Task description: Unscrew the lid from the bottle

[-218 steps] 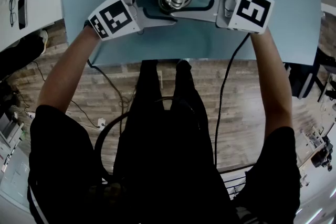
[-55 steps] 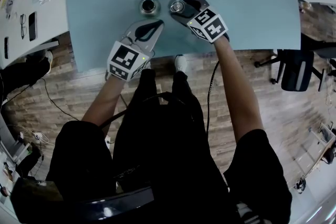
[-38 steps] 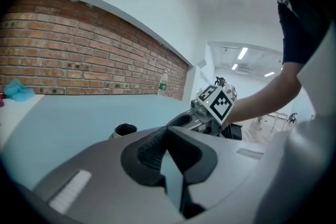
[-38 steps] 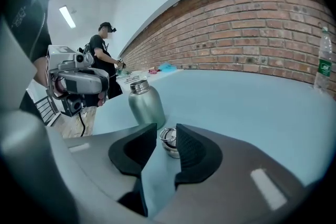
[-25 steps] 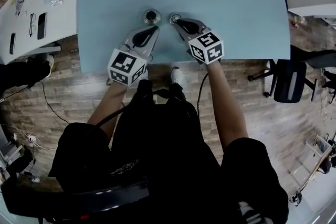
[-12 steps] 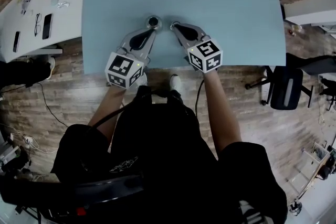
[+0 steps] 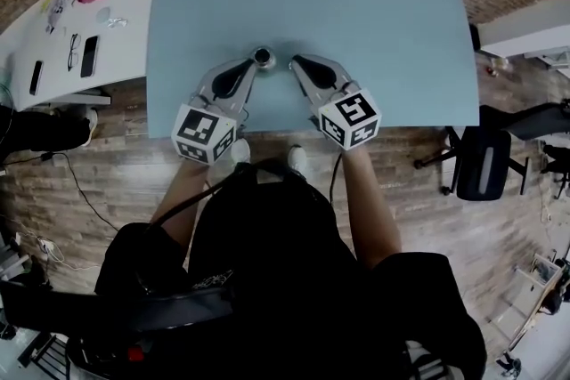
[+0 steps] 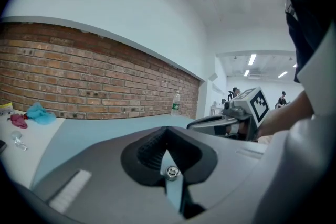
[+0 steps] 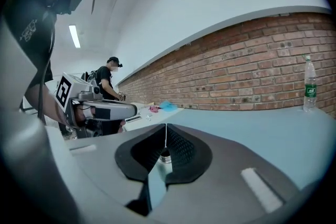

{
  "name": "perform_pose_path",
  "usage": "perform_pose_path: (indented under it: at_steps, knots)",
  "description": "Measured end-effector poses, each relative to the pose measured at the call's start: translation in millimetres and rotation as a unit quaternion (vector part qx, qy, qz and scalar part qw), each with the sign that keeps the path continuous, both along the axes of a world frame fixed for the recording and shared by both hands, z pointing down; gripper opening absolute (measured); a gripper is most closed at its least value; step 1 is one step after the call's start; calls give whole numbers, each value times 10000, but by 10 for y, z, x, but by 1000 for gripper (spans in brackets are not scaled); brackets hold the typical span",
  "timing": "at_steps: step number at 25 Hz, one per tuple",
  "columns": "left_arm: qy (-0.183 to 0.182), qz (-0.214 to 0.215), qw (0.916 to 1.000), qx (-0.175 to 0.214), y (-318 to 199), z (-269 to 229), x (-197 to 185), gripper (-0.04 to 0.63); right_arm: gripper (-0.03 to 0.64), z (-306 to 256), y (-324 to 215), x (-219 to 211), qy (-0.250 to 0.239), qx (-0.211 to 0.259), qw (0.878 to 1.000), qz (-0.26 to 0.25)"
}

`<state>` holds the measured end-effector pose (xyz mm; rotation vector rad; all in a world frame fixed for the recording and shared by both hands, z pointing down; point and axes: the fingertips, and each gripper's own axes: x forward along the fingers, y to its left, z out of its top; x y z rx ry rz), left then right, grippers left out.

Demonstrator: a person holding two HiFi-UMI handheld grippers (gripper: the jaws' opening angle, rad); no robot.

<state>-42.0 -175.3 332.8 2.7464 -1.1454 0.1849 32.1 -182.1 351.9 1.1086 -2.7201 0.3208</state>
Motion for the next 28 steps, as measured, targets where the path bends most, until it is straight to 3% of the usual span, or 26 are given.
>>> perform_pose_path:
  at_steps: [7,28]
  knots:
    - [12,-81,9998,196,12,-171,-48,-2,3,-283,80,-10,-181,255,9995,67]
    - [112,-431,9976,522,-22,-499,-323,-2,2,-607,95,191,30,721,9962,497]
